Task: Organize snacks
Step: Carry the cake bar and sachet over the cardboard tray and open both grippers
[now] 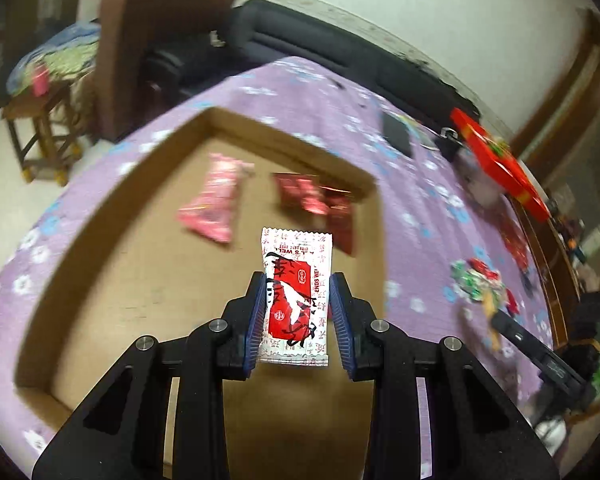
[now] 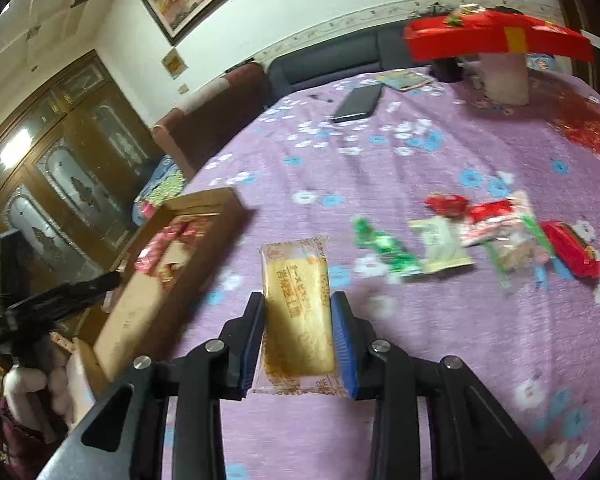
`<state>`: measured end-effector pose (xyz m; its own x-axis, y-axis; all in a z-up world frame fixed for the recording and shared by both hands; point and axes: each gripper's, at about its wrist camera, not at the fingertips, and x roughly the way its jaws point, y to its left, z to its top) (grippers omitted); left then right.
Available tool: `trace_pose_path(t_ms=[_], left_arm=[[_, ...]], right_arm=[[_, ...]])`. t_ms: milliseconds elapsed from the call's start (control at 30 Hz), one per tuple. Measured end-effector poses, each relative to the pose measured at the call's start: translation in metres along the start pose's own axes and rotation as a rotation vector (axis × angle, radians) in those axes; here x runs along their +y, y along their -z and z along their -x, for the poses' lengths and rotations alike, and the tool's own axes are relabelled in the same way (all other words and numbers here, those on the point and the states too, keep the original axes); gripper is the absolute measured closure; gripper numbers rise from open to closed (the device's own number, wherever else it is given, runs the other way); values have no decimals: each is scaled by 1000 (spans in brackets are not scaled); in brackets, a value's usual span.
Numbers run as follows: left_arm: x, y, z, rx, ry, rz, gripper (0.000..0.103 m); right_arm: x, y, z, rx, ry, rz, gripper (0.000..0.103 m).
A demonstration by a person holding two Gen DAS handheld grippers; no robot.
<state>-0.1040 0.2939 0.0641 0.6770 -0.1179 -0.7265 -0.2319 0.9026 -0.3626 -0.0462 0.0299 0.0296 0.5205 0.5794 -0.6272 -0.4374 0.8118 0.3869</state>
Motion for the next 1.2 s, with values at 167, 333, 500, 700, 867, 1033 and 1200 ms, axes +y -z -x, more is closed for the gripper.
trace_pose_path(t_ms=[167, 333, 500, 700, 867, 1033, 1200], left_arm=[[23, 0, -5, 17, -3, 49, 72], [38, -2, -9, 24, -16, 78, 72], [50, -8, -11, 23, -30, 88, 72], [60, -10, -11, 25, -11, 109, 71], [65, -11, 2, -4, 23, 136, 71], [59, -11, 23, -53, 56, 153, 71], [33, -7, 35, -64, 88, 102, 71]], right_arm=[[61, -1, -20, 58, -55, 95, 67], [118, 1, -49, 123, -95, 189, 67], [157, 8, -86, 189, -89, 263, 67], [178, 14, -121, 241, -64, 306, 67], [184, 20, -130, 246, -40, 330, 65], [181, 20, -112, 207, -54, 317, 58], [162, 17, -83, 153, -64, 274, 56]])
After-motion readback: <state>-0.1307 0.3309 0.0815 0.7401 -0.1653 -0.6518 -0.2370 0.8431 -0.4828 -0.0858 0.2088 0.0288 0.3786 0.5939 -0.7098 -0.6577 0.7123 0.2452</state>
